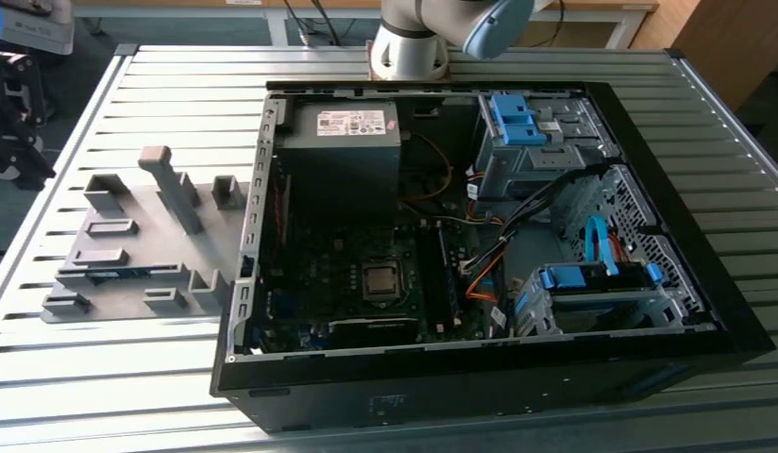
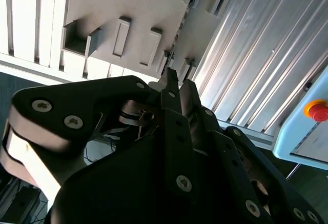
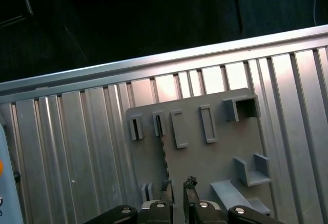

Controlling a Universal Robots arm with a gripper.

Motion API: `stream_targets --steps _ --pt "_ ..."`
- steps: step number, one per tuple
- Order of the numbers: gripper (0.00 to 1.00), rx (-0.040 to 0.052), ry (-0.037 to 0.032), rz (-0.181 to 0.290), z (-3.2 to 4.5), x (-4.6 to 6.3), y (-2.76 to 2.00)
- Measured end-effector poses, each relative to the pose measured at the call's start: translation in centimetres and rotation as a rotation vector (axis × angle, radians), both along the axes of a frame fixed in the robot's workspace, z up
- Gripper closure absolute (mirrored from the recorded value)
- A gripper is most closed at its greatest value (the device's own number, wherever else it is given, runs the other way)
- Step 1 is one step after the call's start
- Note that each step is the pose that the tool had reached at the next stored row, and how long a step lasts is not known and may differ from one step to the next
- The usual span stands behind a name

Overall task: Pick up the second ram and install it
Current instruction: 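Pick up the second ram and move it above second insertion slot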

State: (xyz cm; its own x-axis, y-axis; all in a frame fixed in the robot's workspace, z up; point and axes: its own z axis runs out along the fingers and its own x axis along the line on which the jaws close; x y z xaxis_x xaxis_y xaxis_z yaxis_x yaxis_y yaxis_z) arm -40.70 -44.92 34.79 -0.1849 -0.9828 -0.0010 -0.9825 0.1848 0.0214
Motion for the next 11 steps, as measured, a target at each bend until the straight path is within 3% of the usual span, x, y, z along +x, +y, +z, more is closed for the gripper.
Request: stream_targets --steps 11 --pt "0.76 0.0013 -0.0007 0.06 -0.72 -0.45 -0.48"
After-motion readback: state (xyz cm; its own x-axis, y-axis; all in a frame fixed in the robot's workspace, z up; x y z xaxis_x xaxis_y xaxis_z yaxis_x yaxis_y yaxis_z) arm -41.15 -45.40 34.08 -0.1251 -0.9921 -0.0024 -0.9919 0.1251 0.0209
